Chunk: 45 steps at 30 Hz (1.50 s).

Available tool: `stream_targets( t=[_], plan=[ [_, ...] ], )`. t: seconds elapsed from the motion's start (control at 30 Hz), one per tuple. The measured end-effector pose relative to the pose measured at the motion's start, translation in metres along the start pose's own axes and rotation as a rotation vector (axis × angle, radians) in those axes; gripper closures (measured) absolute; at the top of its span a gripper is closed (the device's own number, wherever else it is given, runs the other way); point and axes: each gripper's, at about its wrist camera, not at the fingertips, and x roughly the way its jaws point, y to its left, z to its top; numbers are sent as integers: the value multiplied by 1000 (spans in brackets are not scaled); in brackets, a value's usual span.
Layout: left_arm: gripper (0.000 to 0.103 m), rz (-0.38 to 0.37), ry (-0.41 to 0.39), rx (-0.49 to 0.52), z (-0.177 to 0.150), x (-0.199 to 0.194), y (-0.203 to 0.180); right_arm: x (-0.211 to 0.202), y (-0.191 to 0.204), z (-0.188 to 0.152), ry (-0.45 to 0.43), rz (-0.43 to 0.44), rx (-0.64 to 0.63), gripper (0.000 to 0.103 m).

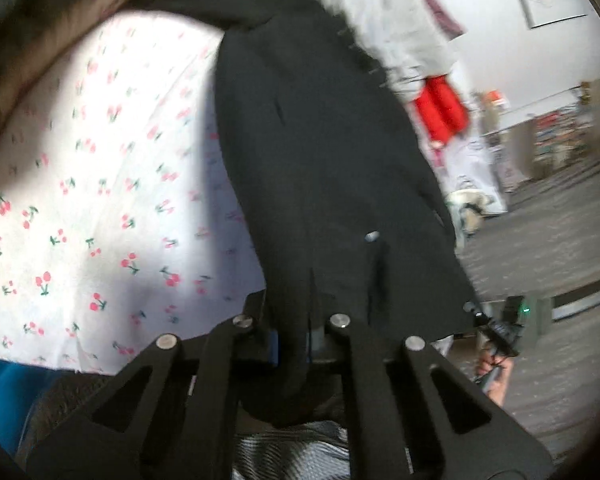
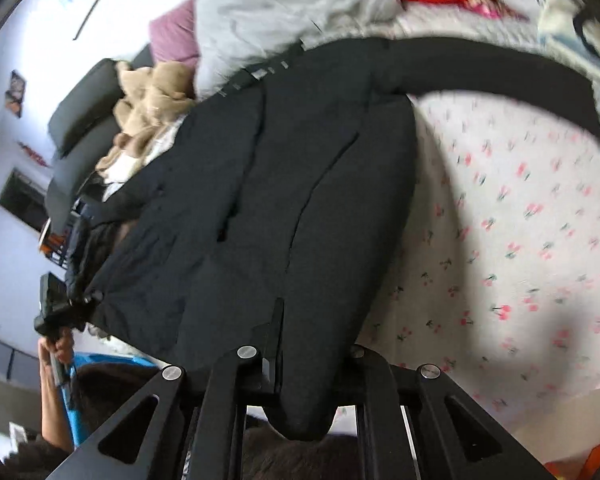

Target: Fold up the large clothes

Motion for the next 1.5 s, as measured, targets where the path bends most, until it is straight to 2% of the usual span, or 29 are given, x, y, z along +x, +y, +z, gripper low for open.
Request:
stream_targets(
  t=[0.07, 0.1, 0.13, 0.2, 0.23, 0.27, 0.3, 0.33, 0.4, 0.43, 0.47, 0.5, 0.53, 0.57, 0.6, 0.63, 0.67, 0.7, 0.8, 0.9, 1.0, 1.07, 1.13, 1.2, 1.23, 1.3, 1.33, 1.43, 1.5],
  plan=[
    [94, 24, 18, 17, -4, -14, -5, -15, 1, -6, 13, -41, -25, 92],
    [94, 67, 38, 40, -7, -18, -2, -16, -4, -11, 43, -93, -37, 92],
    [93, 154, 68, 75, -12, -13, 1, -8, -4, -11, 67, -126, -37, 91],
    [93, 248, 119, 94, -18, 9, 6, 12, -22, -18, 149, -168, -8, 90],
    [93, 328, 163, 111, -24, 26, 14, 27, -32, -23, 193, -199, 2, 90],
    [93, 372, 183, 124, -26, 34, 16, 38, -37, -27, 225, -239, -1, 90],
    [93, 459, 218, 157, -32, 51, 21, 49, -43, -30, 258, -290, -9, 89],
    [93, 507, 234, 181, -36, 61, 24, 65, -53, -34, 306, -348, -7, 88],
    [90, 545, 229, 197, -38, 68, 21, 75, -63, -37, 334, -354, 23, 83],
    [88, 554, 200, 217, -37, 63, 15, 71, -65, -36, 317, -363, 31, 79],
    [83, 579, 150, 251, -38, 56, 5, 63, -62, -35, 293, -372, 19, 73],
    [70, 604, 113, 285, -39, 53, -6, 51, -55, -34, 264, -398, -12, 71],
    [62, 632, 65, 335, -42, 44, -19, 42, -46, -33, 245, -423, -44, 67],
    [46, 647, 25, 373, -45, 37, -29, 33, -40, -32, 226, -444, -69, 57],
    [39, 639, -39, 434, -50, 28, -46, 21, -29, -29, 188, -473, -104, 48],
    [38, 613, -75, 475, -55, 23, -58, 12, -18, -29, 144, -487, -134, 33],
    [33, 592, -93, 500, -60, 20, -61, 5, -9, -27, 107, -484, -158, 27],
    [26, 549, -113, 543, -68, 22, -75, -2, -1, -24, 73, -472, -183, 27],
    [23, 421, -102, 681, -96, 48, -107, -4, 41, -29, 2, -383, -288, 26],
    [22, 315, -57, 808, -112, 83, -123, 21, 86, -38, -21, -295, -416, 26],
    [22, 226, -10, 957, -136, 118, -142, 54, 124, -61, -29, -213, -552, 26],
    [22, 168, 24, 1042, -148, 134, -137, 80, 144, -78, -19, -160, -643, 26],
    [22, 142, 55, 1086, -148, 161, -137, 95, 153, -90, -18, -120, -684, 26],
    [22, 149, 92, 1103, -152, 171, -134, 110, 151, -102, -18, -32, -685, 26],
    [22, 155, 108, 1119, -154, 173, -132, 117, 151, -103, -6, -23, -679, 26],
    [22, 140, 108, 1169, -157, 176, -129, 129, 154, -110, 58, -68, -722, 26],
    [22, 142, 102, 1192, -160, 175, -129, 131, 159, -118, 62, -77, -786, 26],
    [25, 202, 95, 1224, -169, 177, -126, 141, 166, -127, 91, -84, -861, 26],
    [38, 239, 89, 1243, -170, 185, -127, 148, 167, -127, 100, -99, -878, 26]
  ],
)
